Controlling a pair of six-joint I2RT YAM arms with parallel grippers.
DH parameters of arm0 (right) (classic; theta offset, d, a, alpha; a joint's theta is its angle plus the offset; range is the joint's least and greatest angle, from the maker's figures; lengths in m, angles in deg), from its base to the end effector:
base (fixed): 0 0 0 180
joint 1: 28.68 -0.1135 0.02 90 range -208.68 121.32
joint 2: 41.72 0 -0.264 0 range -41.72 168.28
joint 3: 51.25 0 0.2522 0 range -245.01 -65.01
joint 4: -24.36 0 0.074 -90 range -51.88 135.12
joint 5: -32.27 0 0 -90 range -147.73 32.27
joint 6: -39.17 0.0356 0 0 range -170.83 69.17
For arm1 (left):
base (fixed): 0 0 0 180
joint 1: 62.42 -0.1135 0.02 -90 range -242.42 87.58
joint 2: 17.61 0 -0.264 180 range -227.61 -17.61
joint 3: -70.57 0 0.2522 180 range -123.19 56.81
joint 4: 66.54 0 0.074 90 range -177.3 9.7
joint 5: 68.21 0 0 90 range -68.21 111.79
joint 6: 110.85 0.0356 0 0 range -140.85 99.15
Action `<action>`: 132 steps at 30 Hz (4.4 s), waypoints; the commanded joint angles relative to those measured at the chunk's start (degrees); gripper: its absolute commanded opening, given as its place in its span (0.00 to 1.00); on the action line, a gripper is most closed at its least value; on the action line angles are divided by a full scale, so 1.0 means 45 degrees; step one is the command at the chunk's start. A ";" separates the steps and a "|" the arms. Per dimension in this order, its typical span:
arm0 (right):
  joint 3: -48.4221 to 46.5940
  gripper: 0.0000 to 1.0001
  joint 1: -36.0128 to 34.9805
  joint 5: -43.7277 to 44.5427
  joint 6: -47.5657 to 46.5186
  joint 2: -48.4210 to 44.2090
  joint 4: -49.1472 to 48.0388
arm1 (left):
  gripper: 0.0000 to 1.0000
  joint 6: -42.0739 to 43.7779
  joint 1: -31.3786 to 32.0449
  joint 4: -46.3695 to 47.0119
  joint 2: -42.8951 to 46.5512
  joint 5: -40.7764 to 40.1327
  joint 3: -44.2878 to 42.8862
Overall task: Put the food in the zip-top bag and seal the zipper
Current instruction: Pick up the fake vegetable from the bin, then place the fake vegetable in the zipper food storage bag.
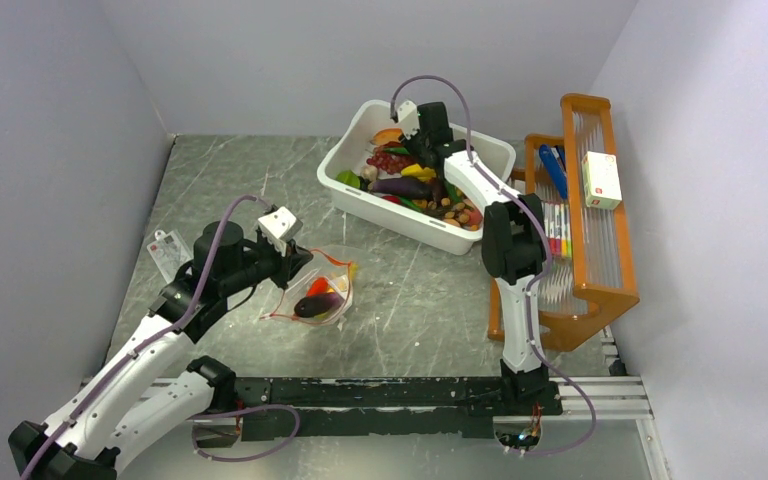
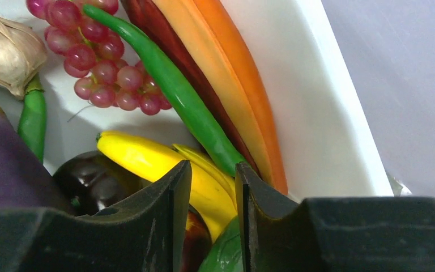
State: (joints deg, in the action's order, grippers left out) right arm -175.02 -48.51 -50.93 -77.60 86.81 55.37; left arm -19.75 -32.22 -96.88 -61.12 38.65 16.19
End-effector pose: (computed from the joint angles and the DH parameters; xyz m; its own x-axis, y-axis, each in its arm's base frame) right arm 0.4948 0.1740 0.2352 -0.3799 -0.6124 -0.6932 -0.4677 0.7738 -0.4272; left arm 0.1487 -0.0985 0.3068 -0.2742 0.1809 -0.9445 0.7231 0.6862 -0.0786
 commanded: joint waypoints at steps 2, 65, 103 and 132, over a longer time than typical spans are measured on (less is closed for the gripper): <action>-0.0872 0.35 0.0029 -0.0536 -0.0642 0.0900 -0.0302 | 0.07 0.0145 -0.0069 0.0384 -0.0033 -0.0285 -0.0047; 0.5153 0.14 -0.0263 -0.1197 0.2898 -0.6655 -0.2874 | 0.07 -0.5369 -0.0091 0.0943 -0.1374 -0.2008 -0.0745; 1.5302 0.17 -0.4845 -1.2472 1.1266 -1.3664 -2.1623 | 0.07 -0.8041 -0.0110 0.0671 -0.2478 0.0624 -0.3767; 1.5413 0.15 -0.6678 -0.8354 -0.2640 -1.4268 -0.7838 | 0.07 -0.6802 -0.0109 0.0414 -0.1872 0.2972 -0.3342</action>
State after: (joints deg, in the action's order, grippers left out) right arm -105.50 -78.39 -100.69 -77.57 23.86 9.10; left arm -54.67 -32.37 -93.51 -70.10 49.12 2.33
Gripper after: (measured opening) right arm 0.213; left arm 0.071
